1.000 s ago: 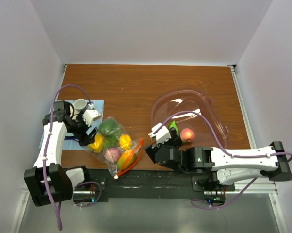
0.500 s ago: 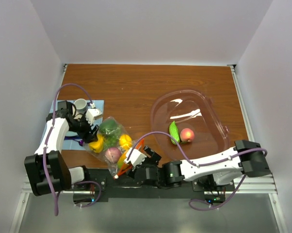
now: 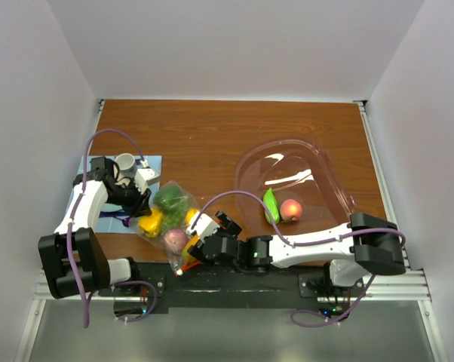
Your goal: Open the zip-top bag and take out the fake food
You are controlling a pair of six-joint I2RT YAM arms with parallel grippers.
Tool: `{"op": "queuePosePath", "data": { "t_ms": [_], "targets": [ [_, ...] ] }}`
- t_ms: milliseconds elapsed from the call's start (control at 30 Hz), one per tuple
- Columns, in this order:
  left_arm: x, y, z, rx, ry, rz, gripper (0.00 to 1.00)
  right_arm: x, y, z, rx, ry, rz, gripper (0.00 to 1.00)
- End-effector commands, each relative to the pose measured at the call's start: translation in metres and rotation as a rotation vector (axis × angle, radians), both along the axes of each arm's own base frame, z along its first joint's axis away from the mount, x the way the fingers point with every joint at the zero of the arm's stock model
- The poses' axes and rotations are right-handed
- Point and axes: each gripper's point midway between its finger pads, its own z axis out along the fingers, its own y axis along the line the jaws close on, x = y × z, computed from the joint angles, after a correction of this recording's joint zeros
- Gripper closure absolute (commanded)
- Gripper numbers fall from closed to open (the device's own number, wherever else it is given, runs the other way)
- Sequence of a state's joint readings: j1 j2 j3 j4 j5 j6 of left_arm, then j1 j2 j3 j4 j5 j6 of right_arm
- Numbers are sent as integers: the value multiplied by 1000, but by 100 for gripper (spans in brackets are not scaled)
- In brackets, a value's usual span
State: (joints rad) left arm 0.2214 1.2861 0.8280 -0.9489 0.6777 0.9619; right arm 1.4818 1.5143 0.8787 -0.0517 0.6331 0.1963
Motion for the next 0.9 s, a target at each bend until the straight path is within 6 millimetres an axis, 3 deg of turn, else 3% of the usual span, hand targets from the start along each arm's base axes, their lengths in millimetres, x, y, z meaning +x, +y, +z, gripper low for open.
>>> {"op": "queuePosePath", "data": {
  "t_ms": [0, 133, 300, 667, 867],
  "targets": [
    [15, -5, 15, -13, -71, -8, 71, -17, 34, 3, 57, 49, 126, 1],
    [14, -9, 13, -1, -67, -4, 71, -30, 45, -3, 73, 104, 185, 1],
    [14, -15, 12, 8, -70, -13, 71, -31, 50, -16, 62, 117, 186, 1],
    [13, -22, 14, 20, -76, -24, 71, -14, 77, -39, 62, 101, 149, 1],
    [6, -30, 13, 17, -64, -44, 71, -2, 86, -32, 85, 42, 111, 1]
  ]
}}
